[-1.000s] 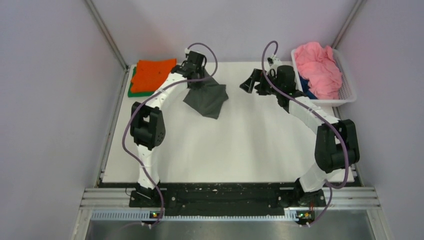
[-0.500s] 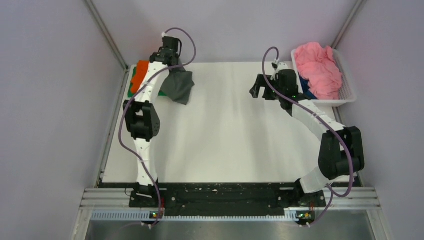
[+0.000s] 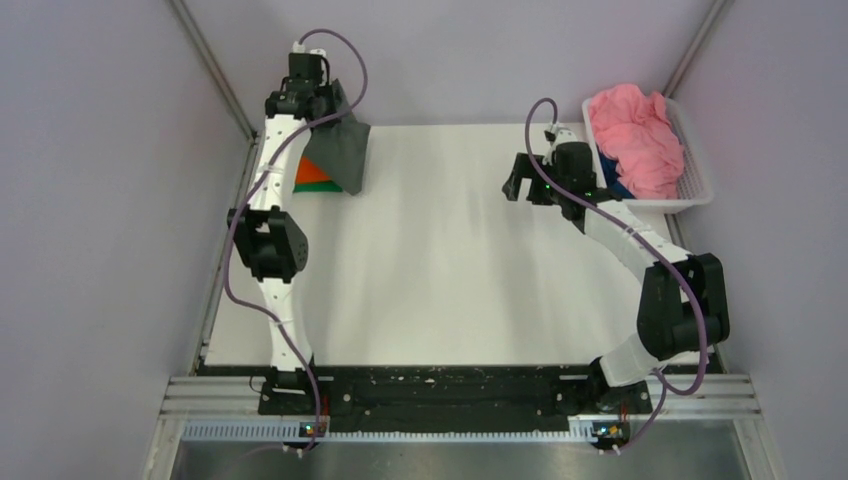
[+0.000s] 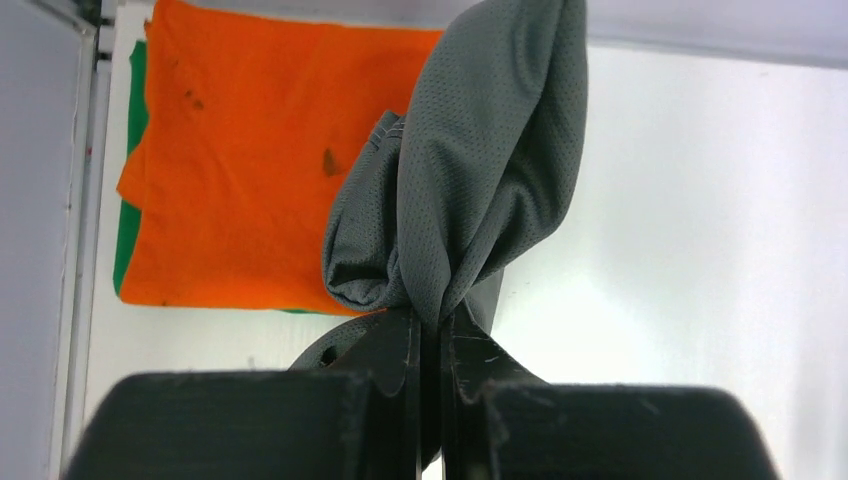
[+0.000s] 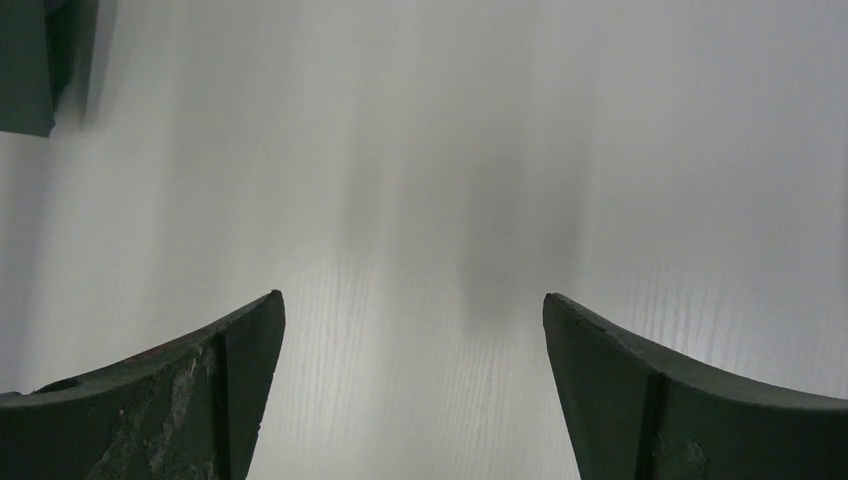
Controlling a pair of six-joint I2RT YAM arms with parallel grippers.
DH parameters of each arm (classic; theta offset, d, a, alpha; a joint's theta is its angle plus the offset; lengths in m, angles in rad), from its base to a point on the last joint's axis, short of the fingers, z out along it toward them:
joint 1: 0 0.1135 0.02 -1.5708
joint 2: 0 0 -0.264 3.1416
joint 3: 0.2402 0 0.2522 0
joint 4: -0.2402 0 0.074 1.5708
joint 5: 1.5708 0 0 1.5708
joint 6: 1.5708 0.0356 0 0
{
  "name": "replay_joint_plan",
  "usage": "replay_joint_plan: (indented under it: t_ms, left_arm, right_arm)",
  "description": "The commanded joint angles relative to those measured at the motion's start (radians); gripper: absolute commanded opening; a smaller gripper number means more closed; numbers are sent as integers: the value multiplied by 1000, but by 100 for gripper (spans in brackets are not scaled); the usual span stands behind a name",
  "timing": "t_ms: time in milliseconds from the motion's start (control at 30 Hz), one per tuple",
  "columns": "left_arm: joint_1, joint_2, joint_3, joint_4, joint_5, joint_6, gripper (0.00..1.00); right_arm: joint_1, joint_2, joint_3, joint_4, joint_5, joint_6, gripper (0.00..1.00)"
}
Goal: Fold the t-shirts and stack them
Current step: Put the neatly folded tshirt into the corner of the board with the left arm
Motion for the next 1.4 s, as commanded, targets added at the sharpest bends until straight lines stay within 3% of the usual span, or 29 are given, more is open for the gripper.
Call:
replay_joint_plan:
  t_ms: [0, 500, 1000, 1233, 1367]
  left_arm:
    - [25, -103, 54, 63, 103, -11, 0]
    - [103, -103, 142, 101, 198, 18, 0]
    - [156, 51, 142, 153, 263, 43, 0]
    - [156, 107, 139, 220, 197, 50, 0]
    - [156, 130, 139, 243, 68, 72, 0]
  right_arm:
    - [-6, -50, -4, 15, 14, 6, 99]
    - [-4, -15, 10, 3, 29, 24, 99]
    - [-4, 10, 27, -43, 27, 35, 99]
    - [-4, 14, 35, -87, 33, 33, 99]
    - [-4, 11, 36, -107, 43, 30, 99]
